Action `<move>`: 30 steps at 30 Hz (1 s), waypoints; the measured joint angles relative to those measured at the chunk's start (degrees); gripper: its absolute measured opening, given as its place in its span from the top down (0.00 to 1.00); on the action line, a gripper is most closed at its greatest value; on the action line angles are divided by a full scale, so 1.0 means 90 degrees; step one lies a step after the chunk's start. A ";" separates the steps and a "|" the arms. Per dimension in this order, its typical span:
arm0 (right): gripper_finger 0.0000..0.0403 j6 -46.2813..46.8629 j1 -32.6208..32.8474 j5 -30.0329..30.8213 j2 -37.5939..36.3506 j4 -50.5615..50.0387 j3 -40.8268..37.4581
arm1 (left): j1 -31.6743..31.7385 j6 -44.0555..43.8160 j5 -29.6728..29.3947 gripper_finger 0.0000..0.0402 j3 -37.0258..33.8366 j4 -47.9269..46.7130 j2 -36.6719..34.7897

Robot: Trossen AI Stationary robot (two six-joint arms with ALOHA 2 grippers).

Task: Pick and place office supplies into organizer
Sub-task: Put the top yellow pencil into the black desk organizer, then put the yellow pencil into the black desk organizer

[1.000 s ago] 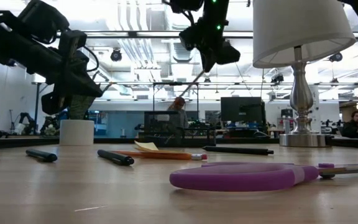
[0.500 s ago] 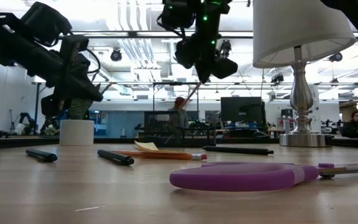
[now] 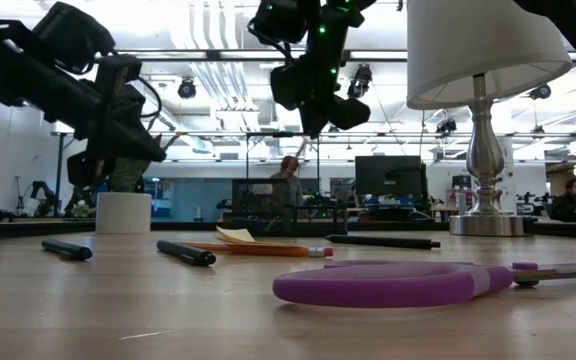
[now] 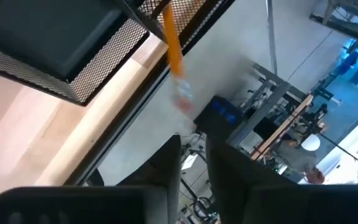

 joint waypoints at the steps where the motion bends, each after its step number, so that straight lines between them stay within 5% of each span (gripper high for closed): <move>1: 0.81 0.0005 0.0001 0.0002 0.0000 0.0044 -0.0012 | 0.0000 0.0014 0.0032 1.00 0.0000 0.0000 -0.0020; 9: 0.70 0.0682 0.0189 0.0160 0.0000 0.0205 -0.0025 | 0.0000 0.0021 0.0093 1.00 0.0000 0.0000 -0.0064; 14: 0.67 0.2153 0.0528 0.1078 -0.0004 0.0145 -0.0013 | 0.0000 0.0023 0.0107 1.00 0.0000 0.0000 -0.0064; 17: 0.66 0.3452 0.0799 0.1034 -0.0039 -0.0279 0.0134 | 0.0000 0.0029 0.0115 1.00 0.0000 0.0000 -0.0064; 20: 0.66 0.5297 0.1026 -0.0296 -0.0105 -0.0758 0.0319 | 0.0000 0.0042 0.0122 1.00 0.0000 -0.0002 -0.0064; 25: 0.66 0.8604 0.1083 -0.3654 -0.0114 -0.0892 0.0325 | -0.0002 0.0041 0.0129 1.00 0.0000 -0.0012 -0.0064; 30: 0.66 0.9618 0.1189 -0.4349 -0.0101 -0.1071 -0.0118 | -0.0002 0.0062 0.0127 1.00 0.0000 -0.0017 -0.0064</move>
